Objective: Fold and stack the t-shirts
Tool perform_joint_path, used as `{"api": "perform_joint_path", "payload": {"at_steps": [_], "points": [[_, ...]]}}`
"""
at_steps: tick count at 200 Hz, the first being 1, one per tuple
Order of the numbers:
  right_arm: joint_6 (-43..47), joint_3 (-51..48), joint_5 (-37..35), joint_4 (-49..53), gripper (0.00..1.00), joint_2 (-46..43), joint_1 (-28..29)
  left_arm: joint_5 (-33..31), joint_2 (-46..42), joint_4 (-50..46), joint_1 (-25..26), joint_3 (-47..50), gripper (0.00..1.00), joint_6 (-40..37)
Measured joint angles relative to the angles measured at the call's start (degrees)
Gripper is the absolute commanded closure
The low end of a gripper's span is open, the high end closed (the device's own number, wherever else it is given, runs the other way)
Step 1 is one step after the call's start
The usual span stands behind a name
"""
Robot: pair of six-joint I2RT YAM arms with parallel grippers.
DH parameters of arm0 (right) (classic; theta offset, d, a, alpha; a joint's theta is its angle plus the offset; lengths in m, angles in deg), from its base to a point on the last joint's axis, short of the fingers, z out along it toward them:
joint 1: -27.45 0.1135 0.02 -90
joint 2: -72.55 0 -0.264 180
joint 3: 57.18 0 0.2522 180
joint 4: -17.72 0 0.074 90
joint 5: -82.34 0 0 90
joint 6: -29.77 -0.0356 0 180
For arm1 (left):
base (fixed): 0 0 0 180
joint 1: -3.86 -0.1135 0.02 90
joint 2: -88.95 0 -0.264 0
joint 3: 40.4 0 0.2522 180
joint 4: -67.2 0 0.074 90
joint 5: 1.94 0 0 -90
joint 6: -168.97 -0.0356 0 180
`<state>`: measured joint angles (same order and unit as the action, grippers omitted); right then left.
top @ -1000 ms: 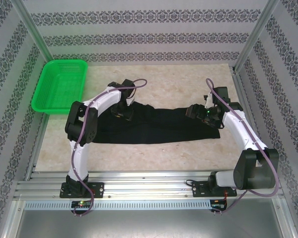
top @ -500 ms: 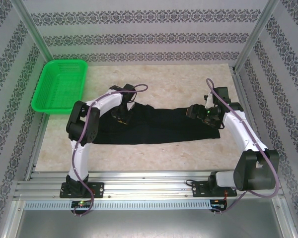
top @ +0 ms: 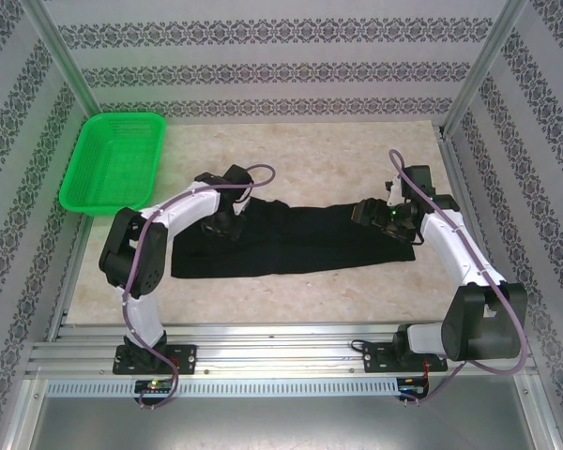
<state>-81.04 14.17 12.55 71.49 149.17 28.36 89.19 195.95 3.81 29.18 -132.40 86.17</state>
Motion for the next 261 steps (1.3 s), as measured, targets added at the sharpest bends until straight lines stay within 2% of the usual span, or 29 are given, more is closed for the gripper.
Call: {"api": "perform_joint_path", "payload": {"at_steps": [54, 72, 81, 86, 120, 150, 183, 194, 234, 261], "points": [[0.0, 0.0, 0.0, 0.0, 0.14, 0.0, 0.0, -3.6, -4.5, 4.5, 2.4, 7.0, 0.85, 2.2], [0.0, -0.1, -0.2, 0.0, 0.14, 0.0, 0.0, -4.8, -7.3, 5.8, 3.2, 9.5, 0.73, 2.9], [0.0, -0.3, -0.2, -0.1, 0.14, 0.0, 0.0, -5.2, -8.6, 6.5, 3.8, 10.7, 0.58, 3.1], [-0.1, -0.4, -0.2, 0.0, 0.14, 0.0, 0.0, -5.5, -9.1, 6.8, 4.0, 11.3, 0.54, 3.7], [-0.2, -0.8, -0.2, -0.1, 0.14, 0.1, 0.0, -6.4, -11.1, 7.8, 4.5, 14.0, 0.48, 5.6], [-0.2, -0.8, -0.2, -0.5, 0.14, 0.1, 0.0, -4.2, -13.9, 8.9, 4.5, 14.4, 0.42, 6.4], [-0.2, -0.8, -0.2, -0.6, 0.14, 0.1, 0.0, 0.4, -11.9, 9.0, 4.5, 9.5, 0.42, 6.6], [-0.2, -0.8, -0.2, -0.6, 0.14, 0.1, 0.0, 1.5, -10.1, 9.1, 4.6, 7.7, 0.45, 6.7], [-0.2, -0.9, -0.2, -0.7, 0.14, 0.0, 0.0, 1.2, -1.7, 8.5, 4.6, 3.3, 0.51, 8.5], [-0.2, -1.5, -0.2, -0.7, 0.14, 0.0, -0.1, 0.2, 0.3, 8.3, 4.6, 3.2, 0.55, 8.8]]}}
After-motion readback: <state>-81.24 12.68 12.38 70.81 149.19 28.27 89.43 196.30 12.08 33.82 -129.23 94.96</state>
